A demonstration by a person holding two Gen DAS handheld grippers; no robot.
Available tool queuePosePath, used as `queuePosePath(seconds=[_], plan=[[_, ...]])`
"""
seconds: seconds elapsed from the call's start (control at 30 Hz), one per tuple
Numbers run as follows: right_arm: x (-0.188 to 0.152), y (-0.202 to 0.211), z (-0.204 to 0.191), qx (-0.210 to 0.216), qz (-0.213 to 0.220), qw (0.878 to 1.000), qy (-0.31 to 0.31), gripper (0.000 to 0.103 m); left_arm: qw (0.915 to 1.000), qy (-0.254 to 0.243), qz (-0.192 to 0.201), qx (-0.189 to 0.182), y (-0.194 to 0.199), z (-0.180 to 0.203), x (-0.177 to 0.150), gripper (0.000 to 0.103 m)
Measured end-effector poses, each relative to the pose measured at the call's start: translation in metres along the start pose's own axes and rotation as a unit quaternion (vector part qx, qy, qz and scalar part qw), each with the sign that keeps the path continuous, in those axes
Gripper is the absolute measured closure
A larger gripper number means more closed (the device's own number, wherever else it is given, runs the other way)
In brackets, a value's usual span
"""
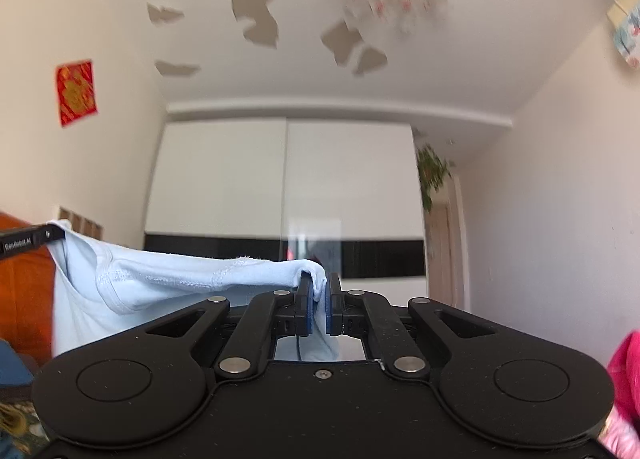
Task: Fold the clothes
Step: 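Lift the T-shirt with both grippers and shake it out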
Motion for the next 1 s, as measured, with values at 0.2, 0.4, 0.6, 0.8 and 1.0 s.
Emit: queuePosePath(seconds=[0.2,0.4,0.6,0.8,1.0], plan=[[0.041,0.034,0.004,0.033,0.033,0.999,-0.001,0.099,0.9995,-0.02,0.004,-0.024,0.014,-0.002,0.038,0.101],[-0.005,0.002,0.015,0.032,-0.033,0.999,0.0,0.099,0.9943,-0.033,-0.096,-0.031,-0.028,0.0,-0.045,0.1],[-0.132,-0.051,0.036,0.009,-0.181,0.983,-0.006,0.099,0.9708,-0.018,-0.239,-0.015,-0.076,0.004,-0.2,0.1],[-0.253,-0.087,0.059,-0.008,-0.294,0.956,-0.021,0.099,0.932,0.004,-0.362,0.0,-0.105,0.011,-0.339,0.1],[-0.349,-0.111,0.07,-0.021,-0.369,0.928,-0.032,0.099,0.9056,-0.004,-0.424,0.01,-0.123,0.016,-0.422,0.1]])
Point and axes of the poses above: each gripper's, at about its wrist camera, not at the fingertips, and y roughly against the way its jaws point, z to its right, x to its top, the point moved 5 cm from there along -y, roughly the way its jaws point, and after that the axes turned 2 degrees about z, right-handed, at the moved point
